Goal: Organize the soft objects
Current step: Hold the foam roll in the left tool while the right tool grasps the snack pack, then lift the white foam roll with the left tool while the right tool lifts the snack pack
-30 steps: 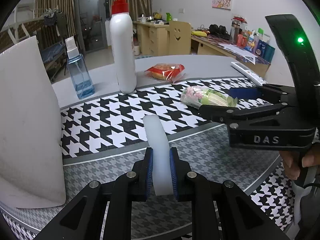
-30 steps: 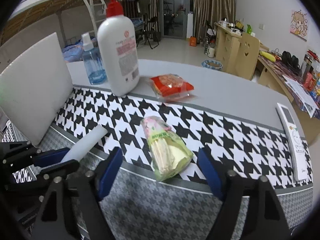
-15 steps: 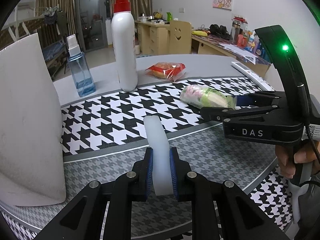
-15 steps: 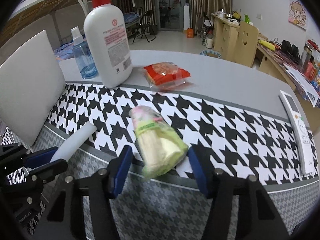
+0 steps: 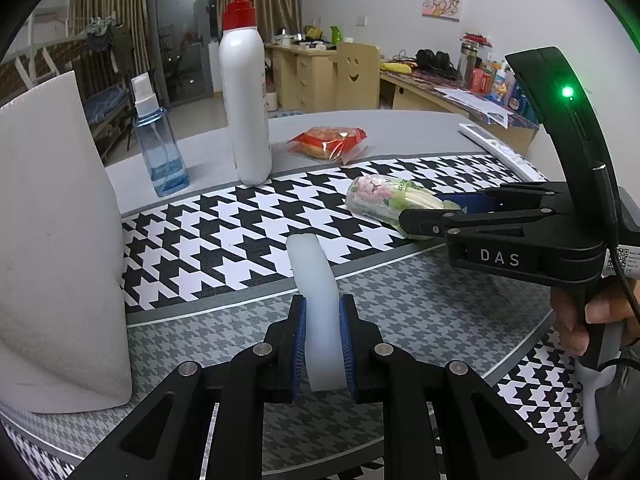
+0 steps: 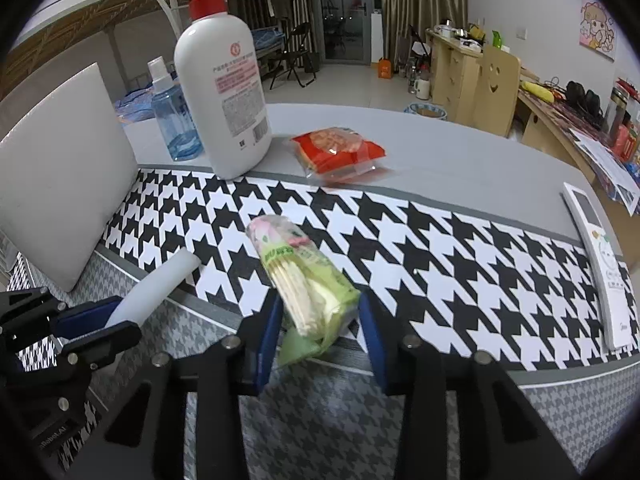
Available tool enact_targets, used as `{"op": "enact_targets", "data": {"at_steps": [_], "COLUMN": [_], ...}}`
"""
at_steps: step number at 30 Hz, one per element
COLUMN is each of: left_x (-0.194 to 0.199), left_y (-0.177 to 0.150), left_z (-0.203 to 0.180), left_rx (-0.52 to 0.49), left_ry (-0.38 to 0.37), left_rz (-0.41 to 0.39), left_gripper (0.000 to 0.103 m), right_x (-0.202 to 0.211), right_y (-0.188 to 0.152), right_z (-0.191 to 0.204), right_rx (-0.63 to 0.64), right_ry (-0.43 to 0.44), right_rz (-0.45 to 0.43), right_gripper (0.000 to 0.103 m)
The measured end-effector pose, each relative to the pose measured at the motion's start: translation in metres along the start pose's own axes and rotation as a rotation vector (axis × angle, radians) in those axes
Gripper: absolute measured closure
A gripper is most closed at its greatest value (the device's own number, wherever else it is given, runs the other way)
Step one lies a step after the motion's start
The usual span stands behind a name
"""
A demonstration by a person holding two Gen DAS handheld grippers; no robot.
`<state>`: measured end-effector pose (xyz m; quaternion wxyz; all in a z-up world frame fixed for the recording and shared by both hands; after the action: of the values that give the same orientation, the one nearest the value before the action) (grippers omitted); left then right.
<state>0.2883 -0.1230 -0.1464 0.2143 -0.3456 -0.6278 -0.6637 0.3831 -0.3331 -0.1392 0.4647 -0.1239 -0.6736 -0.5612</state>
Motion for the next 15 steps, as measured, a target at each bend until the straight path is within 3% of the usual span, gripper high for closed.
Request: {"op": "enact_targets", "data": {"at_steps": [15], "left_x": [0.010], "left_y": [0.004], "left_z": [0.001], "left_rx": [0.003], "left_ry": [0.000], "left_rz": [-0.037], "left_gripper": [0.085], "right_x": [0.015], "right_y": [0.002], "right_z": [0.002], "right_rx": [-0.004], "right_ry": [0.006], "right_rz": [-0.041], "right_gripper": [0.066]}}
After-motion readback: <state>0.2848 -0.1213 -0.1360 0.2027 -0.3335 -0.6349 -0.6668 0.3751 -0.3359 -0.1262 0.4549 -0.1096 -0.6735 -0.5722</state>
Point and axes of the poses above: each gripper's, at about its wrist camera, not at the fingertips, and x roughly against the way its jaws point, z to its left, y to its top, the point moved 7 cm from there along -x, roughly the way its jaws point, and after that the axes turned 1 degree about -z, right-handed, at the moved point
